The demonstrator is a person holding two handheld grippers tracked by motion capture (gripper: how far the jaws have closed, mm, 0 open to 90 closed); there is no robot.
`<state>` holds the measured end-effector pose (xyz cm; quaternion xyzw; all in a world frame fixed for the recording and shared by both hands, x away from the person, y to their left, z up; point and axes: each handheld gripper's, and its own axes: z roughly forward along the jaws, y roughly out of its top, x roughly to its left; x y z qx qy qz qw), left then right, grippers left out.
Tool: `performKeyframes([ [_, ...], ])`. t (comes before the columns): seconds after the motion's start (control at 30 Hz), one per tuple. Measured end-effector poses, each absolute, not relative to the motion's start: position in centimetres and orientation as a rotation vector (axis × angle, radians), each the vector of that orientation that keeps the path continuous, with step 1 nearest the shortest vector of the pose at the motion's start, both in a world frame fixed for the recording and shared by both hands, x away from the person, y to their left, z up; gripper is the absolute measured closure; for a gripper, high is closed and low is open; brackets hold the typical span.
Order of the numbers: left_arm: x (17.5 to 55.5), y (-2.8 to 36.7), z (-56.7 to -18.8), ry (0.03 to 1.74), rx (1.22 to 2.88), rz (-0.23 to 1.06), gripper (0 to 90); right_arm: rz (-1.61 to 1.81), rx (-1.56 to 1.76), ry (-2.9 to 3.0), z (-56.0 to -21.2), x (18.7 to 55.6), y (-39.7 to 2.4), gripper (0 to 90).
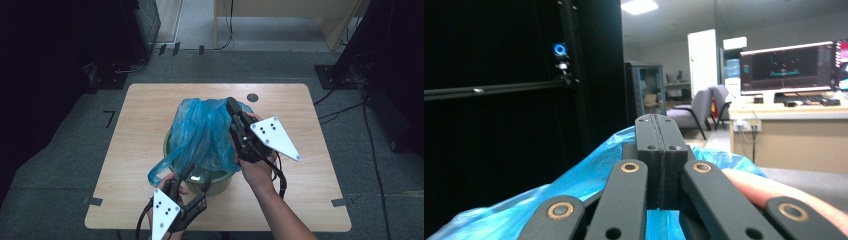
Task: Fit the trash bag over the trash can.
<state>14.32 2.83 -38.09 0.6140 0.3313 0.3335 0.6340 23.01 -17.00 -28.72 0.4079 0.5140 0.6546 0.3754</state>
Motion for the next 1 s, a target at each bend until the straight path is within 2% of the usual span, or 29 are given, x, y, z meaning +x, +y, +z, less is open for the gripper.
performKeyframes([
  [0.23,16.4,5.6,-38.5,0.868,1.376,0.863,34.4,1.718,0.983,1.358,-27.9,21.6,-16.7,90.0],
  [0.4,18.0,7.3,-39.3,0.929,1.423,0.828,30.6,1.716,0.941,1.399,-28.2,20.4,-16.7,90.0],
  [0.53,18.5,8.1,-39.9,0.942,1.439,0.805,31.9,1.69,0.964,1.424,-29.4,20.4,-17.2,90.0],
  [0.6,18.4,8.2,-39.8,0.932,1.448,0.841,40.4,1.685,0.99,1.429,-30.1,20.5,-17.6,90.0],
  [0.67,18.3,8.5,-39.8,0.924,1.439,0.865,53.6,1.687,1.01,1.431,-30.7,20.6,-18.1,90.0],
  [0.8,18.3,9.4,-39.8,0.911,1.427,0.825,80.9,1.687,1.038,1.432,-31.6,20.6,-18.9,90.0],
  [0.87,18.2,9.6,-39.8,0.897,1.436,0.824,88.6,1.683,1.043,1.431,-31.8,20.6,-19.2,90.0],
  [1.0,17.6,10.4,-39.5,0.828,1.453,0.764,90.0,1.678,1.055,1.415,-31.9,20.3,-19.9,90.0],
])
